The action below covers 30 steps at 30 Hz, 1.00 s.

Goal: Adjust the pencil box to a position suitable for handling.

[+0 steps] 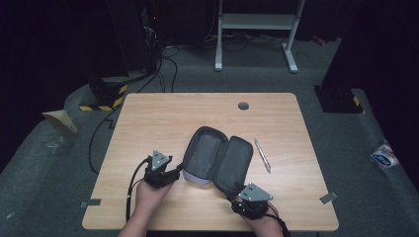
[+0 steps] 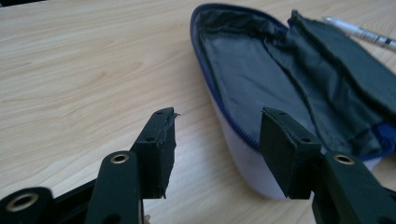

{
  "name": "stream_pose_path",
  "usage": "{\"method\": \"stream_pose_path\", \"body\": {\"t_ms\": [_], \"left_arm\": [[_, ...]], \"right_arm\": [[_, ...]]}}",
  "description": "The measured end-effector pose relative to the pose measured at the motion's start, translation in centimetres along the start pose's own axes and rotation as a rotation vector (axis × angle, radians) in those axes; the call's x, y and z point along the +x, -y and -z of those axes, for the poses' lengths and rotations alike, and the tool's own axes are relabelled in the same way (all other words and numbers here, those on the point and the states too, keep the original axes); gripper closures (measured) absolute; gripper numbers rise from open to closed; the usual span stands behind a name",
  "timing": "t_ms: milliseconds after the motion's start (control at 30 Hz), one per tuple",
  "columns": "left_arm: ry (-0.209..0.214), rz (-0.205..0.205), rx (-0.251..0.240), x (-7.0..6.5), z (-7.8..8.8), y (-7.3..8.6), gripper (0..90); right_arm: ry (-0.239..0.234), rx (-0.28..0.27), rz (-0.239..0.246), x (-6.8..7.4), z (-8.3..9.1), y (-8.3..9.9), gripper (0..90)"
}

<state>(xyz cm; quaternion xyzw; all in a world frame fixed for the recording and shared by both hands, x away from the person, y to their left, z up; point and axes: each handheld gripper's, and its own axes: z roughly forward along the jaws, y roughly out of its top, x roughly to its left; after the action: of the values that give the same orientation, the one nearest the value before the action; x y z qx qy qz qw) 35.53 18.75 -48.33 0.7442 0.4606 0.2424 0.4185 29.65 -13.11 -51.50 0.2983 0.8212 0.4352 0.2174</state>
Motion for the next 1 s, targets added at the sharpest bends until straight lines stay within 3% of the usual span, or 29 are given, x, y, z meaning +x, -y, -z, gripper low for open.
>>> {"method": "stream_pose_path", "body": {"t_ms": [100,200,300,400,467,700,1000], "left_arm": [[0.022,0.026,-0.014,-0.2,-0.7,-0.5,46.6],[0.042,0.025,-0.010,-0.5,-1.4,-0.8,47.3],[0.049,0.024,0.033,-0.6,-2.4,-0.7,49.9],[0.078,0.022,0.076,-0.6,-3.1,-0.5,57.5],[0.076,0.010,0.092,-0.7,-3.2,-0.3,62.0],[0.081,-0.029,0.104,-1.2,-2.5,0.4,66.2],[0.102,-0.044,0.116,-1.9,-0.1,2.3,61.8]], "right_arm": [[0.005,0.024,-0.007,0.2,-0.2,0.3,46.7],[0.024,0.045,0.003,0.2,-0.2,0.5,46.2],[0.035,0.044,-0.011,0.0,-0.1,0.6,46.2],[0.045,0.051,-0.018,-0.1,0.0,0.7,46.2],[0.044,0.051,-0.025,-0.2,0.0,0.7,46.1],[0.049,0.063,-0.035,-0.6,-0.3,0.6,46.1],[0.094,0.084,-0.076,-2.3,-1.7,-0.2,46.6]]}}
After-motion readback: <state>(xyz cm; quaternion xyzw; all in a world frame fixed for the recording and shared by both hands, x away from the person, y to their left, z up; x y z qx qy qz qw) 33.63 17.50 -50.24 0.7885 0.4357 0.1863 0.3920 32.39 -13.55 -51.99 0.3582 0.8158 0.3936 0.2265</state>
